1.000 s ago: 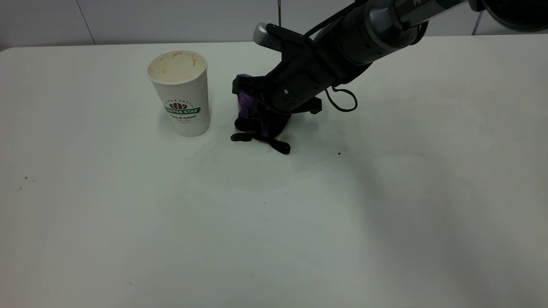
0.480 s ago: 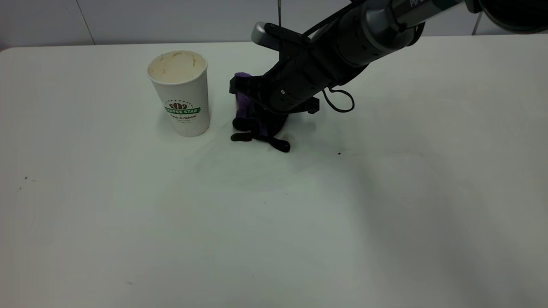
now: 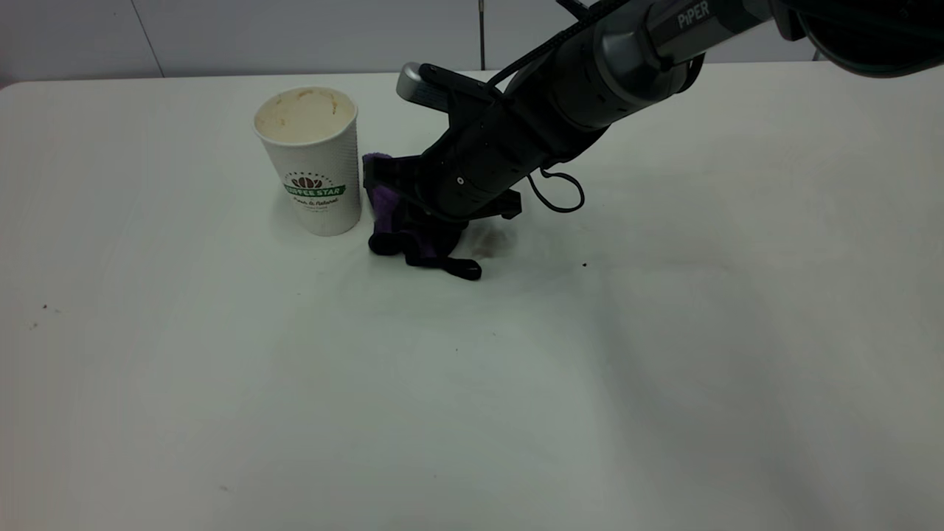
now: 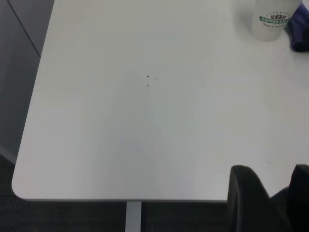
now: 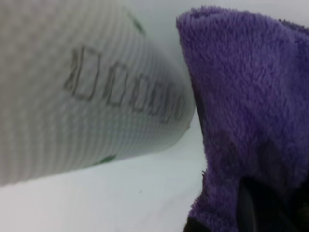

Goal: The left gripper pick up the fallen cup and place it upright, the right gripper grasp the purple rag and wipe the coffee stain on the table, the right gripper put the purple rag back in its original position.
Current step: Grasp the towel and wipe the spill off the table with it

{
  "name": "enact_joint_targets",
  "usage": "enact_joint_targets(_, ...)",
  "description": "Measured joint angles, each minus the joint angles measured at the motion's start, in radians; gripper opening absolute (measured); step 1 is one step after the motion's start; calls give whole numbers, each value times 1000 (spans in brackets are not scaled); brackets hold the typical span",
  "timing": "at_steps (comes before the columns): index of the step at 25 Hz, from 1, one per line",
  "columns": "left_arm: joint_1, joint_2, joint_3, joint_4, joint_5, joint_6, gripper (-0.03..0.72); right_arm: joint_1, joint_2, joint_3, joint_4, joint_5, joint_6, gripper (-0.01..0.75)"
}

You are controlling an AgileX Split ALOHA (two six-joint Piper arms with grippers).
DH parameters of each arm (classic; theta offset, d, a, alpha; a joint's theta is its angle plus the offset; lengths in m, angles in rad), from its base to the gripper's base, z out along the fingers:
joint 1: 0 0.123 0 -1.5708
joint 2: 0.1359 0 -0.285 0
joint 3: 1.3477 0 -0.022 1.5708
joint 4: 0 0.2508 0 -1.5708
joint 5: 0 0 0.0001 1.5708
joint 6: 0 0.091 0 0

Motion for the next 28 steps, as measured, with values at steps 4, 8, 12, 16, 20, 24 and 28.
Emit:
enact_joint_targets(4,0,0,0,0,0,0,242,0,0,-4,-15,57,2,78)
enact_joint_targets(8,0,0,0,0,0,0,242,0,0,-5,-21,89,9,78)
enact_joint_targets(12,0,0,0,0,0,1,242,-1,0,-5,-33,69,11,78)
enact_joint_targets(16,0,0,0,0,0,1,242,-22,0,-5,-46,55,20,78)
enact_joint_targets(20,0,0,0,0,0,1,242,-80,-2,-7,-95,64,51,78)
enact_joint_targets(24,0,0,0,0,0,0,242,-122,-22,-10,-271,111,174,78)
enact_joint_targets(28,0,0,0,0,0,0,242,-133,-54,-10,-577,198,402,78)
